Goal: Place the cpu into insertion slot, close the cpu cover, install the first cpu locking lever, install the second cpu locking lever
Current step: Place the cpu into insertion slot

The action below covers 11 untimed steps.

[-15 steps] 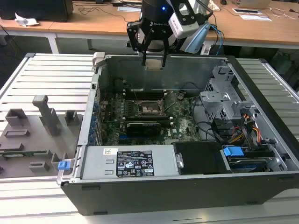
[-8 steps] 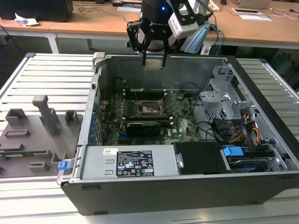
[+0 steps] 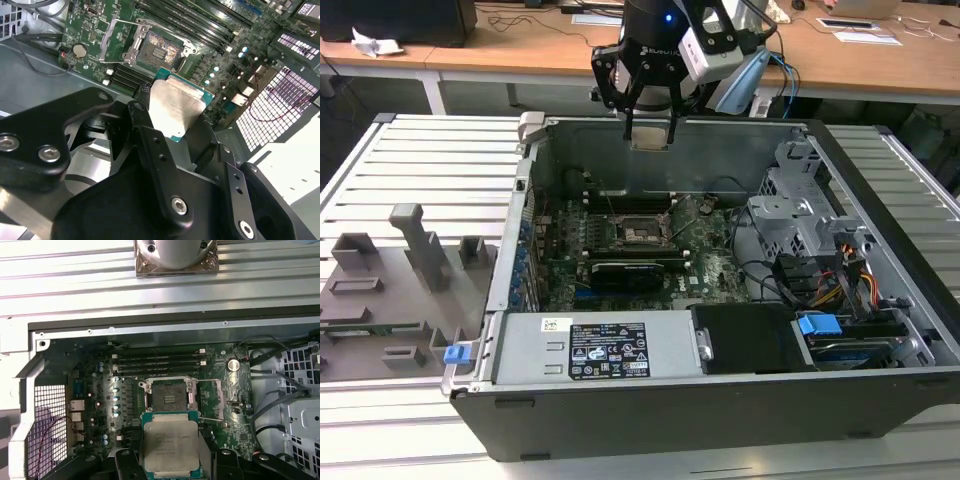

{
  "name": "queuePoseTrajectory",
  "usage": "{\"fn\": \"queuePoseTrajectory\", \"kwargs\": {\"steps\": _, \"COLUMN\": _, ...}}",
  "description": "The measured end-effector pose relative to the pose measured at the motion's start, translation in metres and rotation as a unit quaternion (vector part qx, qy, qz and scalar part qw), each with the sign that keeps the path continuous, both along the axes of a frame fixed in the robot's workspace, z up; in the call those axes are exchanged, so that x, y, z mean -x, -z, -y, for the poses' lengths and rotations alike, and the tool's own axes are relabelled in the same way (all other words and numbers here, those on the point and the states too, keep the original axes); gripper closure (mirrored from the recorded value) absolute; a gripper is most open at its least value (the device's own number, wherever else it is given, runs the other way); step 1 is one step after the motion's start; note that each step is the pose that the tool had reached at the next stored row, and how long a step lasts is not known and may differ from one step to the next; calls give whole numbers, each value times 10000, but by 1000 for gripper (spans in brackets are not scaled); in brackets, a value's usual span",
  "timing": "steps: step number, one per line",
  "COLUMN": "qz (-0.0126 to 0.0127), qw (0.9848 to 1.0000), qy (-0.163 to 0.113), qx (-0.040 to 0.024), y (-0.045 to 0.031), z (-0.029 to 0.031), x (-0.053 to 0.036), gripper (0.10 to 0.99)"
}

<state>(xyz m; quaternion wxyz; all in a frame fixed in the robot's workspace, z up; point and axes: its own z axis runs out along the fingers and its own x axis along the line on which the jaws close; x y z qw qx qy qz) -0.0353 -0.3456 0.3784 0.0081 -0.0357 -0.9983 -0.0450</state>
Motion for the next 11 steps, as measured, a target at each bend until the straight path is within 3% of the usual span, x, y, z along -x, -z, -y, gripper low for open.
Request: {"fn": "queuePoseTrajectory", "kwargs": {"steps": 11, "qz": 0, "qw": 9999, "qy": 101, "qx": 0, "y": 0, "z": 0, "x": 1, "gripper": 557}}
